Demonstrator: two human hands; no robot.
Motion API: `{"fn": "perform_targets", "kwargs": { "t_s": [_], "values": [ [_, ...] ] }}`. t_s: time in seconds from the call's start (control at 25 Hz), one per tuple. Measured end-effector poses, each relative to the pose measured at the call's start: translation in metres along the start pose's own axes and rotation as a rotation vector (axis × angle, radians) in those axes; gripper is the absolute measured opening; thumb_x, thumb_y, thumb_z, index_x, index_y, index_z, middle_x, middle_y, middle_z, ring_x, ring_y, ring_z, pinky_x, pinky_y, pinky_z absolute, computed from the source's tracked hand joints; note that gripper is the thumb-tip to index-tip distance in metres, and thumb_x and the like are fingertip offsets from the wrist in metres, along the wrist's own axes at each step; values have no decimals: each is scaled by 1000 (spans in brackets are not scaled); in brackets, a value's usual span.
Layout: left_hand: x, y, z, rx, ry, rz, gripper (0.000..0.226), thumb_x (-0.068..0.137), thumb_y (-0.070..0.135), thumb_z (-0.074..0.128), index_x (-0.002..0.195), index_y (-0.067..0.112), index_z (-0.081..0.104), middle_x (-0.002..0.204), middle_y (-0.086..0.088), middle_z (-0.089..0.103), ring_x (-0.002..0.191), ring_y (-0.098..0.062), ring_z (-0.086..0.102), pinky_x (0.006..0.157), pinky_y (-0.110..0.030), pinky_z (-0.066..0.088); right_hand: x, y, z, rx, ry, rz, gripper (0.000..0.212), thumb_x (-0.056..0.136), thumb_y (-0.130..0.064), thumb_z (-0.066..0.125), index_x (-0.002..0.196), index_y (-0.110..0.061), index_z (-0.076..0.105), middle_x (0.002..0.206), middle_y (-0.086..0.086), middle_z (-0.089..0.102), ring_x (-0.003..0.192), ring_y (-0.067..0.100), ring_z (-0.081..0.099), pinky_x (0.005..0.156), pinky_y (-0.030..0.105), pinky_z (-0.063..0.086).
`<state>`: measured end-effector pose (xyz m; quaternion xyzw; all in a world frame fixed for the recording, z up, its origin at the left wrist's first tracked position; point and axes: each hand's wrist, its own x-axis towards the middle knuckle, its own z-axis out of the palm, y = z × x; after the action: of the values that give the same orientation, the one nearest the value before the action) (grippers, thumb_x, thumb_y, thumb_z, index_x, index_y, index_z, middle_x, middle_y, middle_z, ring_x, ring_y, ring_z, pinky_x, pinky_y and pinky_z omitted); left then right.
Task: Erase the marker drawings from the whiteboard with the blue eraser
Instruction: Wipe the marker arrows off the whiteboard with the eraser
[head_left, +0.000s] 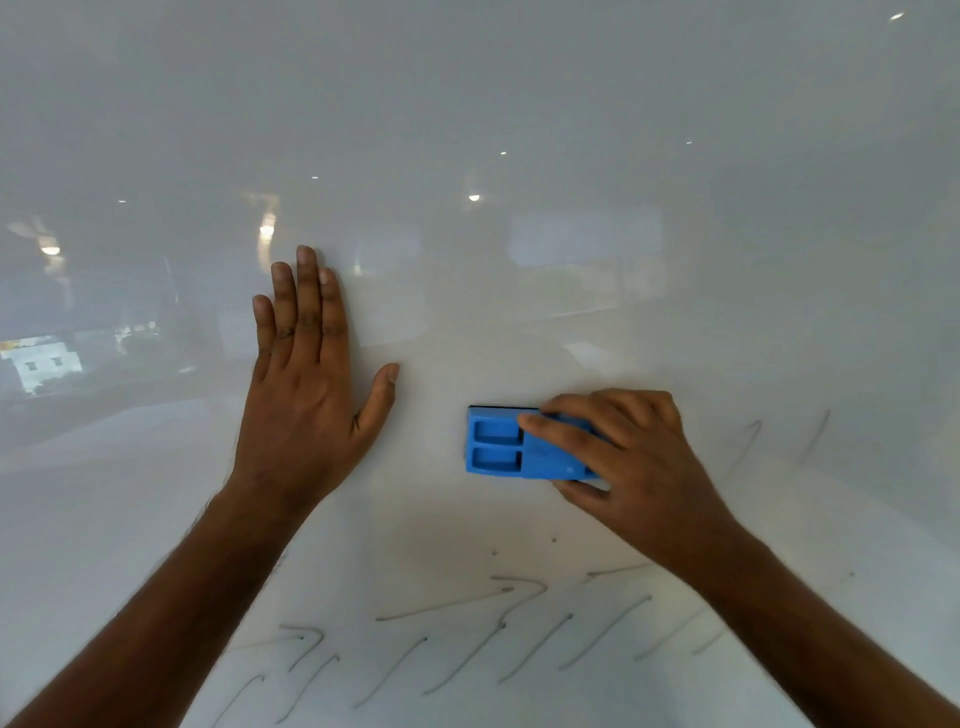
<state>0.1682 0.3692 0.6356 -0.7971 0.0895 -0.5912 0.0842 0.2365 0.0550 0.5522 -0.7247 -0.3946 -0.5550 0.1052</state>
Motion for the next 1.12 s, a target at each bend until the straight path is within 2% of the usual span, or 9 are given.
{"fn": "perform_targets", "kwargs": {
  "t_s": [0.2, 0.32, 0.48, 0.72, 1.0, 1.12],
  "values": [
    [0, 11, 2, -8, -4, -27, 91, 111, 51, 40, 171, -4, 1, 181, -21, -8, 168, -38, -10, 138, -51, -3, -32, -38, 28, -3, -91, -178, 58, 89, -35, 63, 145, -39, 52, 137, -11, 60, 113, 19, 57, 95, 43, 41],
    [0, 12, 2, -4, -15, -28, 91, 111, 50, 41, 171, -4, 1, 181, -21, -8, 168, -38, -10, 138, -51, -2, -62, -37, 32, -8, -170, -275, 58, 90, -33, 64, 146, -41, 49, 138, -12, 56, 114, 16, 56, 97, 40, 41],
    [-1, 15, 2, 8, -34, -30, 91, 110, 50, 42, 171, -4, 1, 181, -22, -9, 168, -38, -11, 138, -51, -2, -68, -8, 20, -12, -124, -161, 62, 83, -35, 65, 144, -40, 51, 137, -9, 59, 114, 19, 56, 94, 43, 39],
    [2, 29, 8, 64, -36, 29, 89, 111, 52, 38, 170, -6, 5, 180, -24, -4, 168, -34, -15, 138, -47, -5, -25, 10, 0, 50, 9, 77, 66, 83, -36, 68, 145, -37, 49, 136, -8, 57, 116, 20, 54, 96, 43, 37],
    [9, 48, 15, 68, -39, 60, 89, 111, 53, 37, 171, -5, 5, 181, -24, -3, 168, -35, -13, 138, -47, -5, -89, -4, 21, -50, -116, -165, 55, 91, -34, 59, 145, -37, 50, 140, -8, 59, 117, 18, 55, 97, 43, 40],
    [10, 52, 16, 72, -45, 58, 89, 111, 53, 37, 171, -5, 5, 181, -24, -3, 168, -35, -12, 138, -47, -4, -99, 16, 12, -77, -83, -173, 56, 89, -32, 62, 143, -37, 52, 137, -6, 63, 115, 19, 55, 96, 44, 40]
  ]
}}
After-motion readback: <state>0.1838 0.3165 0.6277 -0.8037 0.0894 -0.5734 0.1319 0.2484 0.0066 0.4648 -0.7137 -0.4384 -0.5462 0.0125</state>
